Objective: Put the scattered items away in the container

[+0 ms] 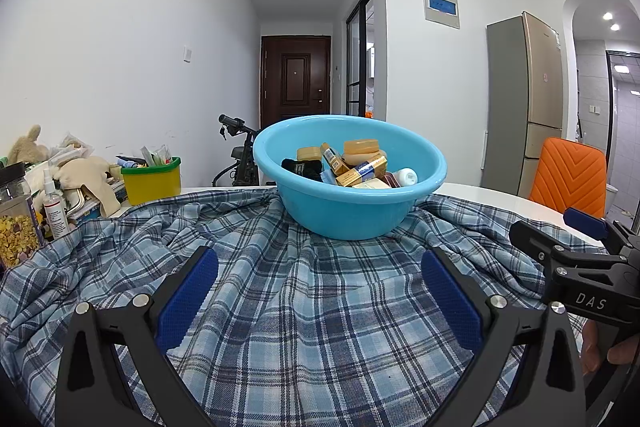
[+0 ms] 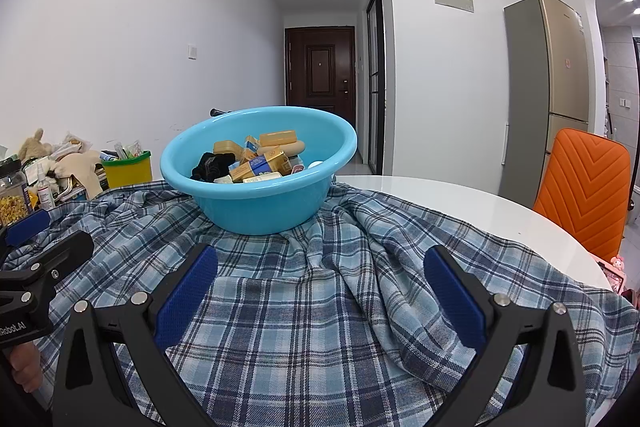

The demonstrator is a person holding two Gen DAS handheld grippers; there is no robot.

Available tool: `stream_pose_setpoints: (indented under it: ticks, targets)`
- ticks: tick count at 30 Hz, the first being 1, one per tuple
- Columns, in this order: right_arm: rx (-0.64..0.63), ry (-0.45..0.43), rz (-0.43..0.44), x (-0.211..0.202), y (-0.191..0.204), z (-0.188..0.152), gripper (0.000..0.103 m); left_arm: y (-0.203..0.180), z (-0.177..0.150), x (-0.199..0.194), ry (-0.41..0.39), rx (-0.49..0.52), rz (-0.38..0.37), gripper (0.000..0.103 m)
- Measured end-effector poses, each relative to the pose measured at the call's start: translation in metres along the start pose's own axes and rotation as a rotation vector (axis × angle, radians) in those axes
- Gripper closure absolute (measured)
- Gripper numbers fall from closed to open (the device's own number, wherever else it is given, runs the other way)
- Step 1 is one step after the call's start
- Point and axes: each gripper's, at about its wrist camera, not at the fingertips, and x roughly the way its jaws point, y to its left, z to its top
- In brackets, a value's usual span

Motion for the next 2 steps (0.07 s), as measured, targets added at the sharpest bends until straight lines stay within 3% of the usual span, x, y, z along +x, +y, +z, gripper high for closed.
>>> stream_pose_setpoints:
  ticks: [2]
  targets:
    - [0.0,0.0,0.0,-0.0001,0.0001,0.0,0.0,0.0,0.0,0.0,0.0,0.0,0.0,0.0]
